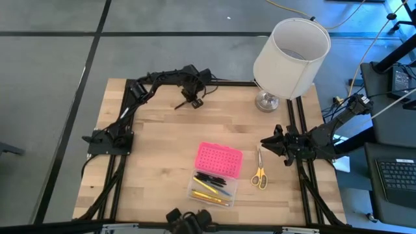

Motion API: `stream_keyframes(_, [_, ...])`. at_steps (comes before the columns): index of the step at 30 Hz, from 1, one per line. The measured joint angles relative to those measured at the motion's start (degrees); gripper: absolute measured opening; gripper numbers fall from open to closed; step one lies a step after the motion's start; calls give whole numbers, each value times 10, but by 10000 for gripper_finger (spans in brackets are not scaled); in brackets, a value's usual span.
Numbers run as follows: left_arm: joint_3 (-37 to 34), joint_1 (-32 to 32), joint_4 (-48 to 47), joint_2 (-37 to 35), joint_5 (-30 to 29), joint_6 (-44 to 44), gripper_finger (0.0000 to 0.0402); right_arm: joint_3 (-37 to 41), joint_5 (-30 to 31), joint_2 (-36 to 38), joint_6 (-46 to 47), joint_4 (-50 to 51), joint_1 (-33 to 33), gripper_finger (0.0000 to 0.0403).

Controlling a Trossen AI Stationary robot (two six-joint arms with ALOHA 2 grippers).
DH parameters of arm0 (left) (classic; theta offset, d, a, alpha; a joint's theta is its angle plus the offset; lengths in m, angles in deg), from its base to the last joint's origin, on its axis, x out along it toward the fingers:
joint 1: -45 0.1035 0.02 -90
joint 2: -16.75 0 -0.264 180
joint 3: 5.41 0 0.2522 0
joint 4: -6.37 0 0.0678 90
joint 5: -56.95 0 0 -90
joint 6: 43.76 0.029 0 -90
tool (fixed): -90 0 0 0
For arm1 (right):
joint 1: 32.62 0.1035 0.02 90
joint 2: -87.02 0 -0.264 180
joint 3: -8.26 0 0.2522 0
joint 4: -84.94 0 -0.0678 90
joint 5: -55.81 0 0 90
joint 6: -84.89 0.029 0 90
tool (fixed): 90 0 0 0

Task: Pick & place school supplies into a supply box
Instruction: Put the black pen into the pink supply box

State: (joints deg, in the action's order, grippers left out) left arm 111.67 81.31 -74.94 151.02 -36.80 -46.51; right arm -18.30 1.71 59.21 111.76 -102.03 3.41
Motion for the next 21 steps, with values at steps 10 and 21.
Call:
stream_keyframes(10, [-17, -47, 13, -19, -24, -5, 38, 0, -16, 0, 13, 0, 0, 98])
stream_keyframes(21, [-18, -88, 28, -25, 45, -8, 38, 0, -26, 0, 13, 25, 0, 98])
